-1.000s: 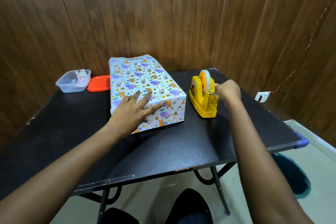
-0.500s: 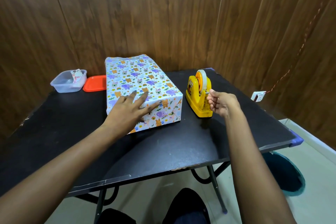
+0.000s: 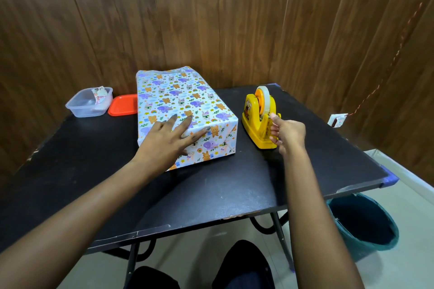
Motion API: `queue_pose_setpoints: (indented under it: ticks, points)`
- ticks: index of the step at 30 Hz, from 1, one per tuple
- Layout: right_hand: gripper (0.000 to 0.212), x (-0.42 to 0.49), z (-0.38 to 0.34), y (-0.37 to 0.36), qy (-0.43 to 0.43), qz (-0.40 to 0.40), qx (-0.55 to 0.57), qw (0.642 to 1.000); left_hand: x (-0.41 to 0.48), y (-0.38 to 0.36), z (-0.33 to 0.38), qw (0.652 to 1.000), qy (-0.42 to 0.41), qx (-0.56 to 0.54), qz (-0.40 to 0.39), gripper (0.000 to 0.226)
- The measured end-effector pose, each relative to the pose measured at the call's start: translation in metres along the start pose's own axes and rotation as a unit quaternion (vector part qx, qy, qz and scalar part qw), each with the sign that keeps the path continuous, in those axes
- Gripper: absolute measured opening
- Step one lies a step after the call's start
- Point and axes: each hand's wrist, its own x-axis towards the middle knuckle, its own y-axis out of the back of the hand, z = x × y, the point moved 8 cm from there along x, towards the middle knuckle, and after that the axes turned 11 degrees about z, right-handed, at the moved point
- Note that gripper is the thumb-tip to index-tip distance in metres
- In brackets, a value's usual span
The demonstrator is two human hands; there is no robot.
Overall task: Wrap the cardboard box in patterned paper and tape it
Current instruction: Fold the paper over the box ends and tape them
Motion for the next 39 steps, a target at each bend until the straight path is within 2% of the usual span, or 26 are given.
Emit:
queue_pose_setpoints:
  ticks: [5,8,10,14,17,21,26,28,31,34,36,39]
  points:
    - [0.026,0.002,0.006,-0.003,-0.049,-0.024,0.022,0.998,-0.002,-0.004,-0.001,1.0,0.0,-0.002,-0.002,0.108]
    - [0.029,0.0,0.009,-0.005,-0.065,-0.034,0.045,0.996,-0.002,-0.004,-0.002,1.0,0.005,0.0,-0.009,0.101]
    - [0.03,-0.001,0.011,-0.004,-0.06,-0.031,0.064,0.996,-0.001,-0.003,-0.001,1.0,0.006,-0.004,-0.01,0.097]
    - [0.028,-0.001,0.014,-0.004,-0.021,-0.004,0.089,0.996,-0.002,-0.005,-0.002,1.0,0.007,-0.002,-0.012,0.105]
    - [0.026,-0.003,0.016,-0.006,-0.013,0.019,0.123,0.992,-0.003,-0.006,-0.003,1.0,0.007,0.003,-0.012,0.099]
    - [0.027,-0.01,0.028,-0.015,-0.083,0.034,0.227,0.97,-0.003,-0.006,-0.002,1.0,0.006,0.005,-0.009,0.105]
    - [0.024,-0.023,0.033,-0.023,-0.17,0.023,0.324,0.93,-0.002,-0.004,-0.002,1.0,0.006,0.005,-0.015,0.09]
    - [0.023,-0.033,0.04,-0.024,-0.191,-0.013,0.293,0.937,-0.002,-0.004,-0.002,1.0,0.005,0.005,-0.015,0.091]
    - [0.019,-0.066,0.059,-0.036,-0.15,-0.138,0.113,0.972,-0.001,-0.001,-0.003,1.0,0.016,0.006,-0.01,0.097]
    - [0.02,-0.113,0.073,-0.068,-0.061,-0.287,-0.025,0.956,-0.001,0.001,-0.003,0.999,0.029,0.009,-0.016,0.104]
    - [0.021,-0.131,0.075,-0.087,-0.009,-0.315,-0.046,0.948,-0.002,0.001,-0.003,0.999,0.032,0.012,-0.018,0.105]
    - [0.025,-0.136,0.075,-0.106,0.048,-0.286,-0.047,0.956,-0.001,0.001,-0.003,0.999,0.031,0.021,-0.016,0.106]
